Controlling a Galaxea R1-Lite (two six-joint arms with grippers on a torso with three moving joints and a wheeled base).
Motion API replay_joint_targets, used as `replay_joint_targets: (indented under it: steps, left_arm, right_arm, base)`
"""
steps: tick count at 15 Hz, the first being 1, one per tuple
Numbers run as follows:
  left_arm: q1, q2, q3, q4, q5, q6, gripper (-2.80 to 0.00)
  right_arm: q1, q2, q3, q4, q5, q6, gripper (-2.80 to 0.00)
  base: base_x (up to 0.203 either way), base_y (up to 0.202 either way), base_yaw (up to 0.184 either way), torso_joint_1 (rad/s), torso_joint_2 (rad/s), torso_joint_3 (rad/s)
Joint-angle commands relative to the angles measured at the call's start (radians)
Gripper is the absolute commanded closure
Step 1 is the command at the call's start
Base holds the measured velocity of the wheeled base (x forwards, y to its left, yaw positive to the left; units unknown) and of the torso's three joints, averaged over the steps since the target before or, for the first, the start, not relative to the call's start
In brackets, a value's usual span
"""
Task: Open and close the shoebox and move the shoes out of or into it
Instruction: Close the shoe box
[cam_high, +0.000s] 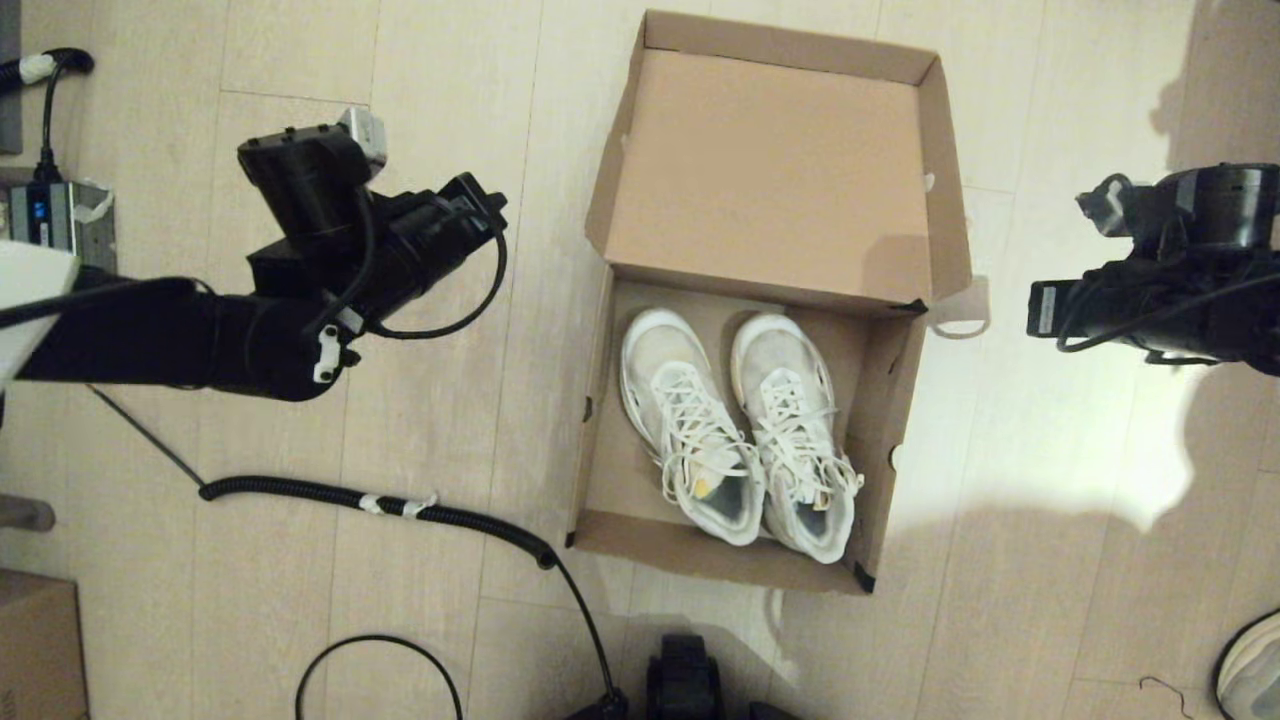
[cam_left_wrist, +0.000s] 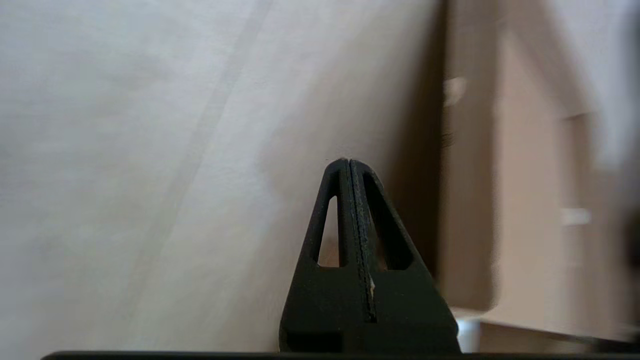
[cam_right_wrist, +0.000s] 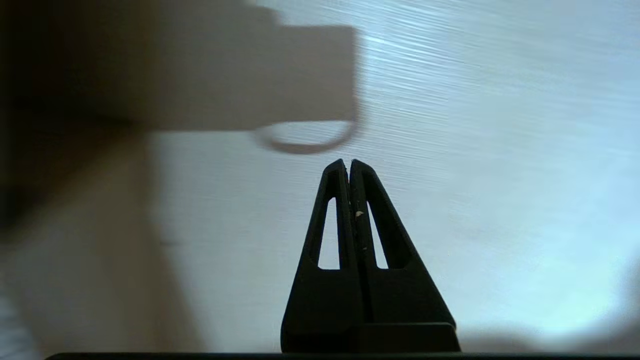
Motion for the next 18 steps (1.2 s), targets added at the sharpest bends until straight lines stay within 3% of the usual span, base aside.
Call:
replay_joint_targets:
  steps: [1, 3, 4, 8, 11, 14, 18]
  left_arm:
    - [0.003, 0.055, -0.052, -0.02, -0.082, -0.084, 0.0]
    - [0.008, 0.074, -0.062, -0.079, -0.184, -0.162, 0.0]
    - [0.01, 0.088, -0.069, -0.086, -0.205, -0.169, 0.0]
    - [-0.006, 0.165, -0.189, -0.045, -0.228, -0.22, 0.0]
    - [-0.017, 0.222, -0.273, -0.001, -0.257, -0.228, 0.0]
    - [-0.018, 0.246, -0.279, 0.013, -0.332, -0.228, 0.0]
    - [-0.033, 0.278, -0.311, 0.015, -0.403, -0.228, 0.0]
  right_arm:
    - [0.004, -0.018, -0.015, 0.0, 0.202, 0.079, 0.0]
    - [0.003, 0.0, -0.038, -0.004, 0.36, 0.274, 0.0]
    - [0.003, 0.017, -0.043, -0.013, 0.402, 0.31, 0.0]
    - [-0.004, 0.068, 0.016, -0.164, 0.476, 0.314, 0.0]
    - [-0.066, 0.092, 0.069, -0.262, 0.697, 0.327, 0.0]
    - [-0.146, 0.141, 0.077, -0.347, 0.888, 0.416, 0.0]
    - [-0.137, 0.204, 0.067, -0.487, 0.904, 0.489, 0.0]
  base:
    - [0.0, 0.0, 0.0, 0.0, 0.0, 0.0]
    - [0.0, 0.0, 0.0, 0.0, 0.0, 0.0]
    - [0.0, 0.0, 0.0, 0.0, 0.0, 0.0]
    - [0.0, 0.0, 0.0, 0.0, 0.0, 0.0]
    - [0.0, 0.0, 0.0, 0.0, 0.0, 0.0]
    - [0.0, 0.0, 0.0, 0.0, 0.0, 0.0]
    - [0.0, 0.0, 0.0, 0.0, 0.0, 0.0]
